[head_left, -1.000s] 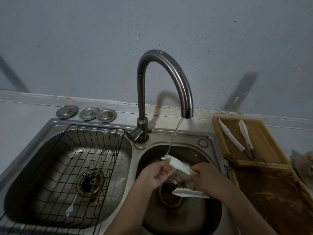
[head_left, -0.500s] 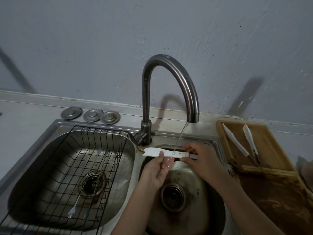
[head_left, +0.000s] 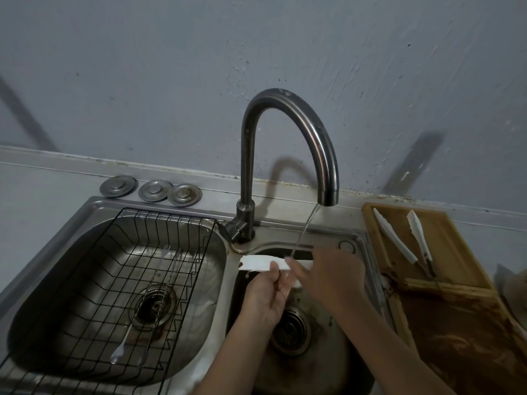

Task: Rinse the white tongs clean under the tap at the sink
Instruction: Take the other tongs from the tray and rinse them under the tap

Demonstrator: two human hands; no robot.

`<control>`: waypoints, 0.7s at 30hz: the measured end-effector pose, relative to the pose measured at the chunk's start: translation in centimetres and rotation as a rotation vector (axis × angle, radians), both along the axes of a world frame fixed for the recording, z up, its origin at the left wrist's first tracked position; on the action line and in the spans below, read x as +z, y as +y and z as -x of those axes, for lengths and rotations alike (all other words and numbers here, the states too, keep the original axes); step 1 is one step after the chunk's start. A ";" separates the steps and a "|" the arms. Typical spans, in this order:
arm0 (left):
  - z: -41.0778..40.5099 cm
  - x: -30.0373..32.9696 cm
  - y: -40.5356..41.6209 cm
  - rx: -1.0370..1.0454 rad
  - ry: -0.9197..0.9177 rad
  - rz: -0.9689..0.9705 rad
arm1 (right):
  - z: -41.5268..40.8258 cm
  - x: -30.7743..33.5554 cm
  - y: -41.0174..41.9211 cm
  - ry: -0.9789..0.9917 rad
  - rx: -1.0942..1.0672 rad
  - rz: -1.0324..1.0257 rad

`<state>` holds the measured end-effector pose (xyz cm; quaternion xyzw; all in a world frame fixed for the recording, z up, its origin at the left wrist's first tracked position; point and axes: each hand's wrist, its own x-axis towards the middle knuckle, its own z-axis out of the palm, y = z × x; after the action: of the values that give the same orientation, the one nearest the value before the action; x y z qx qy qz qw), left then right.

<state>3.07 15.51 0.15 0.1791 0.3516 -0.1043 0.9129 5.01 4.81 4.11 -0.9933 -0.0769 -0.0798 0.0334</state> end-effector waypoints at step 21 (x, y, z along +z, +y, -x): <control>0.8 -1.1 -1.1 -0.294 -0.049 -0.104 | 2.5 -3.2 -6.5 0.166 0.015 -0.127</control>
<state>2.25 14.45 -0.92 0.2781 0.3044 -0.2141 0.8856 2.50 -1.69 0.89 -0.9917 -0.0762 -0.0017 0.1032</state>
